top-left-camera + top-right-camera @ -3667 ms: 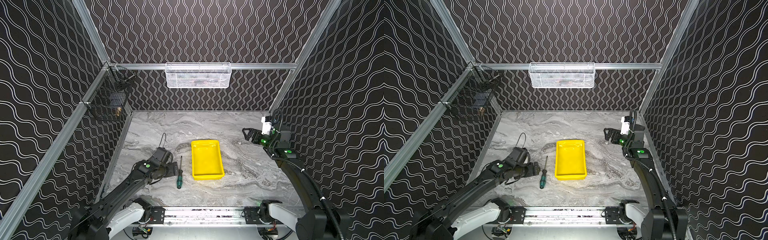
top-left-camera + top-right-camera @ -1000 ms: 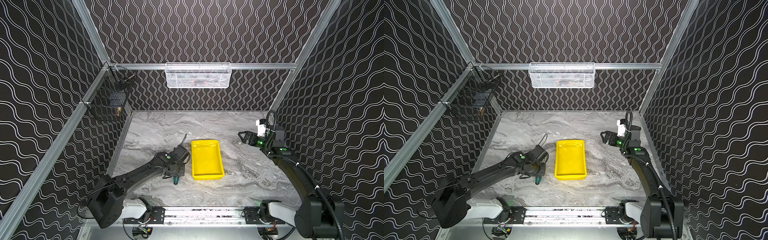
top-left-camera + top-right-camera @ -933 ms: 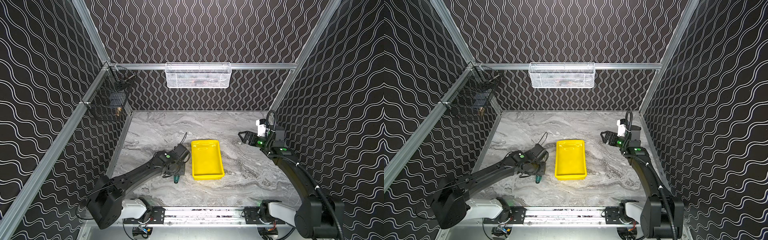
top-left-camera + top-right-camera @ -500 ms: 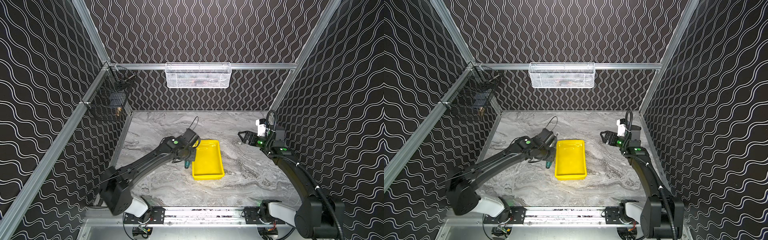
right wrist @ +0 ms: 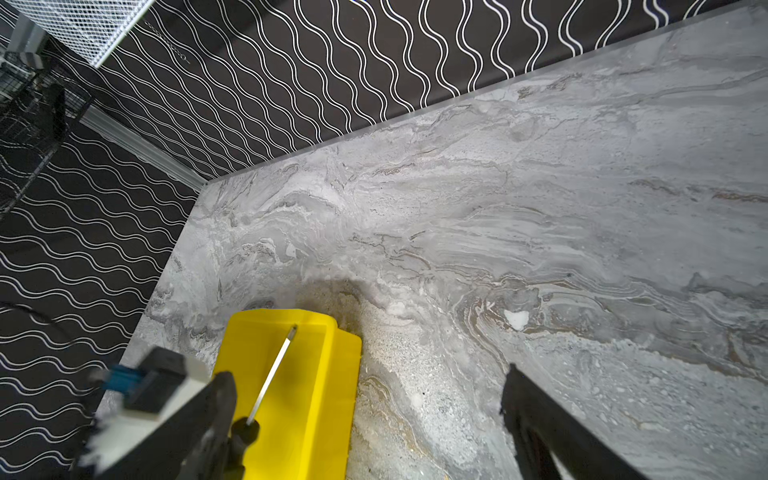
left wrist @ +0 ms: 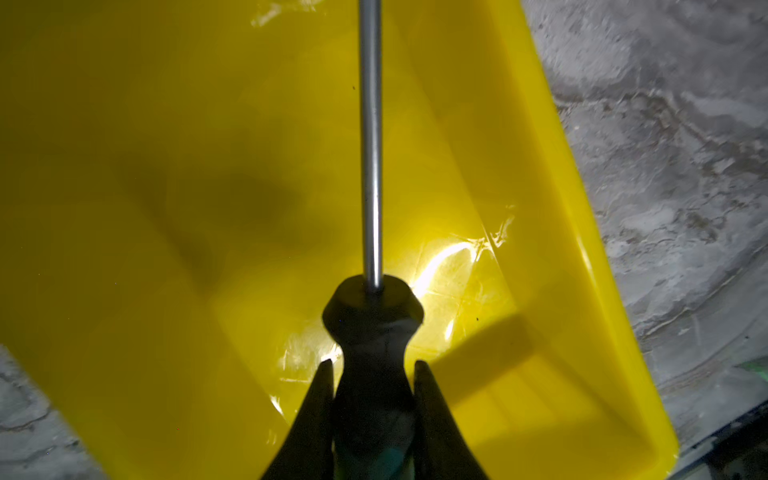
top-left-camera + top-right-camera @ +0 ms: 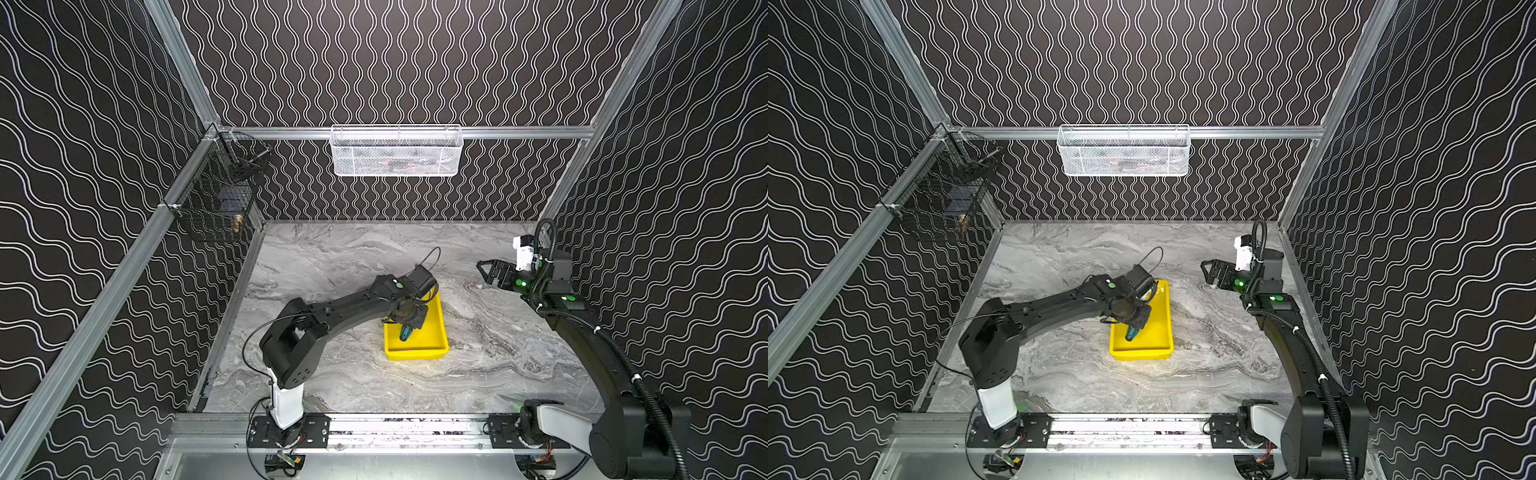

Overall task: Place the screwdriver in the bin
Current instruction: 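Lift the screwdriver with the left gripper and carry it over the yellow bin, then lower the screwdriver into the bin and open the left gripper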

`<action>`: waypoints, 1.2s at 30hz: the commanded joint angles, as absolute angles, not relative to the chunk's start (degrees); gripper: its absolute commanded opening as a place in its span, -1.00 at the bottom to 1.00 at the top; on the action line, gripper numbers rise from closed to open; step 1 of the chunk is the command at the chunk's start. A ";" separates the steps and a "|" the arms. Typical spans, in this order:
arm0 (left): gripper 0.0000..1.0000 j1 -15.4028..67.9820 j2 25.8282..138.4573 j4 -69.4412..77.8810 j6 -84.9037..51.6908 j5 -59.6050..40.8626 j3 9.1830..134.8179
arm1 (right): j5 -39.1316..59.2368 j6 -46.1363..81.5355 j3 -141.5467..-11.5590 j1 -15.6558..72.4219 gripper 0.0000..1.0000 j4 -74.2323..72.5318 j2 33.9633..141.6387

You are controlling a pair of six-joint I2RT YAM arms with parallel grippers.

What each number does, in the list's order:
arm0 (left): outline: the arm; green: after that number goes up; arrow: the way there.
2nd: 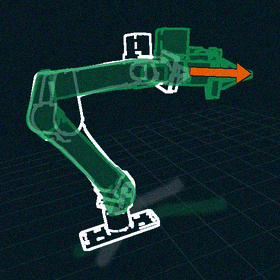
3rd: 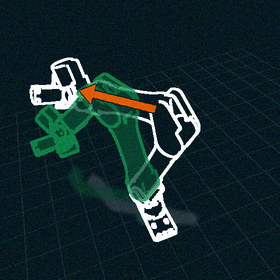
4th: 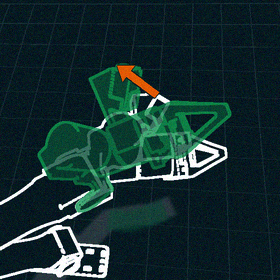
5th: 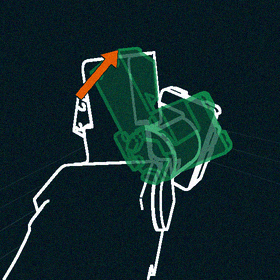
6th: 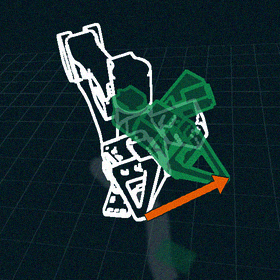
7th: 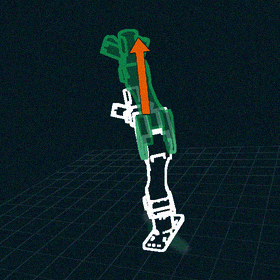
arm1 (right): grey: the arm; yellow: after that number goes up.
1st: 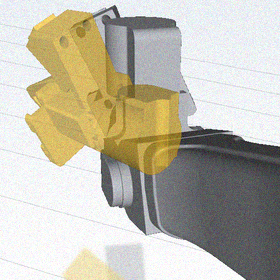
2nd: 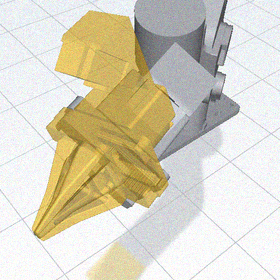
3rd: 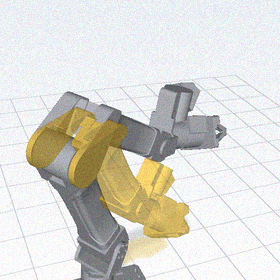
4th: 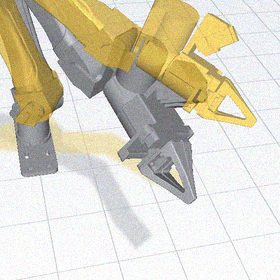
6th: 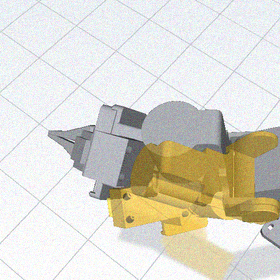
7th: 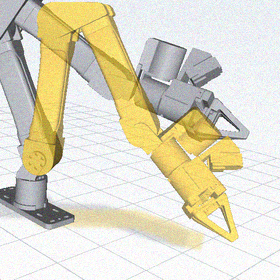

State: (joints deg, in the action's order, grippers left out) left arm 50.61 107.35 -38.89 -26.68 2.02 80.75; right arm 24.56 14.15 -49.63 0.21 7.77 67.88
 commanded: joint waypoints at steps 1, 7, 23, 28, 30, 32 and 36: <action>-1.00 50.95 108.40 -36.87 -26.58 1.58 79.34 | 24.96 14.33 -50.01 0.18 0.99 6.74 67.52; -1.00 51.06 109.85 -36.57 -26.48 2.38 77.90 | 24.70 14.28 -49.92 0.18 0.99 6.77 66.97; -0.58 51.11 113.20 -36.95 -24.29 3.51 79.37 | 23.47 13.54 -50.10 0.18 0.99 7.89 66.23; -0.44 51.06 113.14 -37.37 -24.26 3.25 80.24 | 23.21 13.27 -50.01 0.18 1.00 8.17 65.69; -0.31 51.06 113.07 -37.56 -24.46 3.27 80.80 | 23.16 13.15 -50.10 0.18 0.99 8.41 65.58; -0.27 51.06 112.70 -37.35 -24.09 2.60 81.45 | 22.87 13.01 -50.01 0.18 1.00 8.53 65.34; -0.05 51.07 112.86 -38.53 -23.64 2.02 83.61 | 22.61 12.90 -50.10 0.18 0.99 8.79 64.93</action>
State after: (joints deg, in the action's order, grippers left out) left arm 51.03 113.10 -37.60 -24.71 2.70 82.48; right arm 23.03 13.72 -49.65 0.21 8.67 65.34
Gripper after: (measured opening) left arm 0.462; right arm 0.996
